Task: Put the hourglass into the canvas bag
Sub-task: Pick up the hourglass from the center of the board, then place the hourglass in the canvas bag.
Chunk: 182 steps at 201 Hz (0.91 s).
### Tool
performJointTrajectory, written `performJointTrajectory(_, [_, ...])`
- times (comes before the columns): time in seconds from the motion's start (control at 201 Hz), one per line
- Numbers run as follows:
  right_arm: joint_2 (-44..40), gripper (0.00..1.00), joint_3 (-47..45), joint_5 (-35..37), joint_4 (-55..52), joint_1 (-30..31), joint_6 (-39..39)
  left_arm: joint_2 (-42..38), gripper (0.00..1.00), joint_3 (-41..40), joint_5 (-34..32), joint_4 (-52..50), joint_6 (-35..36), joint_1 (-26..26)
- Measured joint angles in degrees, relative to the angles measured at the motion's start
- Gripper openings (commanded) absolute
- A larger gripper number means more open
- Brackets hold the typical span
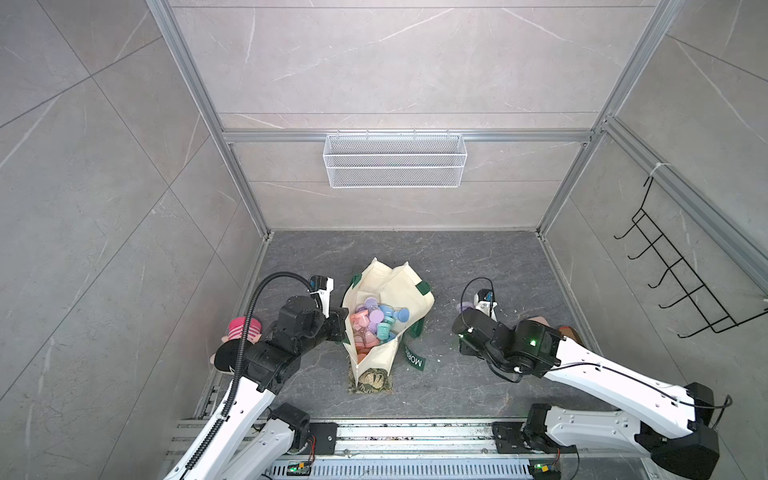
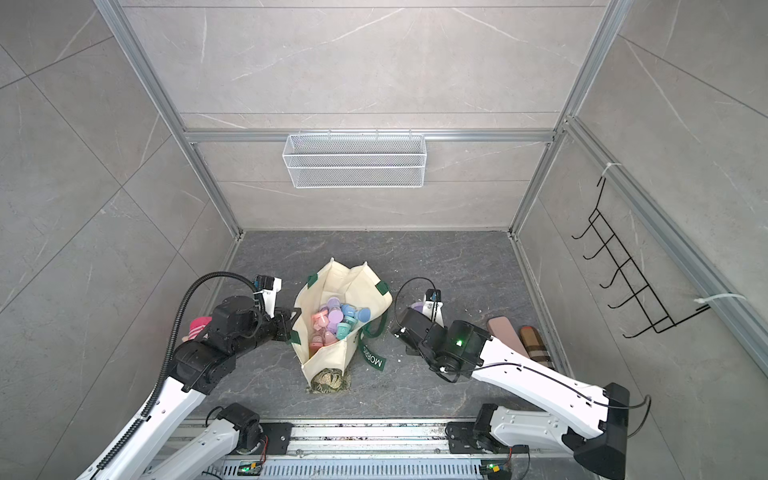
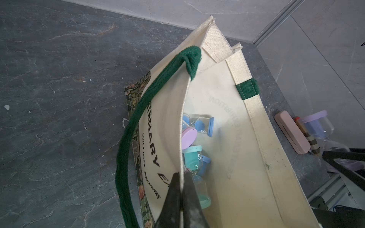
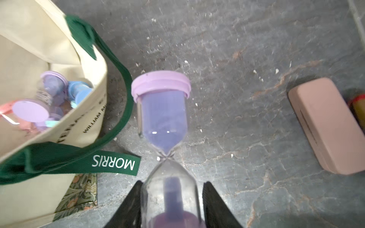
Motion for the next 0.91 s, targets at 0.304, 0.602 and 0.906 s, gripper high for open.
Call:
performJointTrajectory(0.304, [0.55, 0.00, 10.58, 2.23, 1.36, 0.00, -8.83, 0.00, 0.00, 0.00, 0.00, 0.00, 0.00, 0.00])
performJointTrajectory(0.602, [7.56, 0.00, 18.60, 0.20, 6.14, 0.00, -14.80, 0.13, 0.00, 0.00, 0.00, 0.04, 0.00, 0.00])
performJointTrajectory(0.906, [15.21, 0.00, 25.07, -3.80, 10.38, 0.00, -16.92, 0.13, 0.00, 0.00, 0.00, 0.02, 0.00, 0.00])
